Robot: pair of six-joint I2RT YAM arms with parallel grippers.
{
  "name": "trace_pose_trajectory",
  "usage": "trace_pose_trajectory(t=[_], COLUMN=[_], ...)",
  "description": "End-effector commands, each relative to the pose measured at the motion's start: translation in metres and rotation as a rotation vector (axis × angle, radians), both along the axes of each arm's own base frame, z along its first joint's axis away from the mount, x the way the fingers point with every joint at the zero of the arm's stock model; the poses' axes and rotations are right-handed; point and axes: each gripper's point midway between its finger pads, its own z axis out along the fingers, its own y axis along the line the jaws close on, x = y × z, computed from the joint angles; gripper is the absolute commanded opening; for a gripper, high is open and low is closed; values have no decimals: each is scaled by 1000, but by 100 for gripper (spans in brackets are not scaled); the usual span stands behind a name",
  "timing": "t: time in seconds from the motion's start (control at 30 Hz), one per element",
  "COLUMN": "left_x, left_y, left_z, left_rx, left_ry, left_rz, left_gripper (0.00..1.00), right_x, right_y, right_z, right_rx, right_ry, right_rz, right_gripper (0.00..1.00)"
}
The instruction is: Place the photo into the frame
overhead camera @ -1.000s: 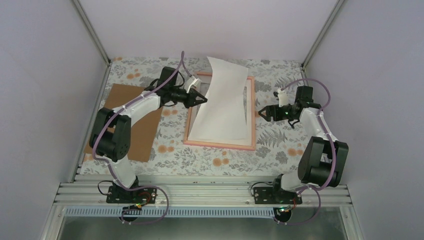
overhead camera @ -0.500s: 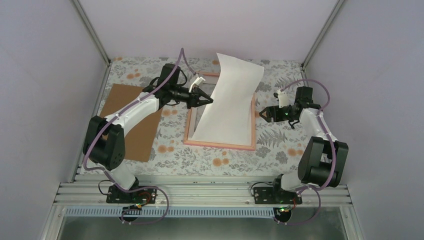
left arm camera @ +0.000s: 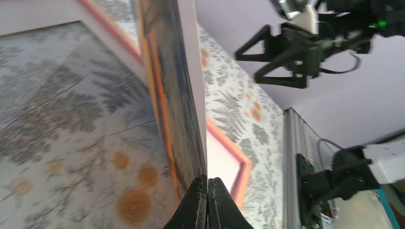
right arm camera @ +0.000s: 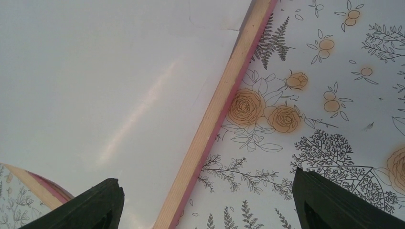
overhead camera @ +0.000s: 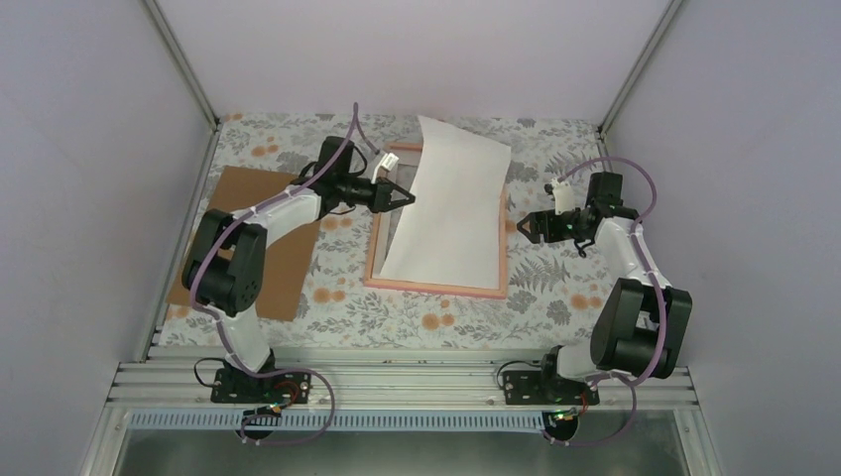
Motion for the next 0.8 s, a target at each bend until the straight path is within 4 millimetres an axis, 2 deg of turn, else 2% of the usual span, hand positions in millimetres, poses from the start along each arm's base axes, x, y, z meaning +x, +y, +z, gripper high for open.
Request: trace_pose_trajectory(t=[0.0, 0.17, 0.33, 0.67, 0.77], left_x=[18, 33, 47, 54, 63], left_y=[12, 26, 33, 43, 45], left_z=[-37, -76, -106, -130, -131], left_rx=[81, 147, 221, 304, 341], left_ry=[45, 132, 182, 239, 228], left_rz=[79, 147, 175, 224, 242], left_gripper=[2, 3, 3, 3, 9], right_x=[-2, -1, -3, -4, -3], right_y=[-3, -1, -1, 0, 0], right_z=[3, 2, 3, 3, 2], right_rx=[-12, -2, -2, -2, 3], right_ry=[-20, -18, -20, -22, -22], right_rz=[4, 10, 9, 11, 13], right_gripper=[87, 87, 87, 87, 87])
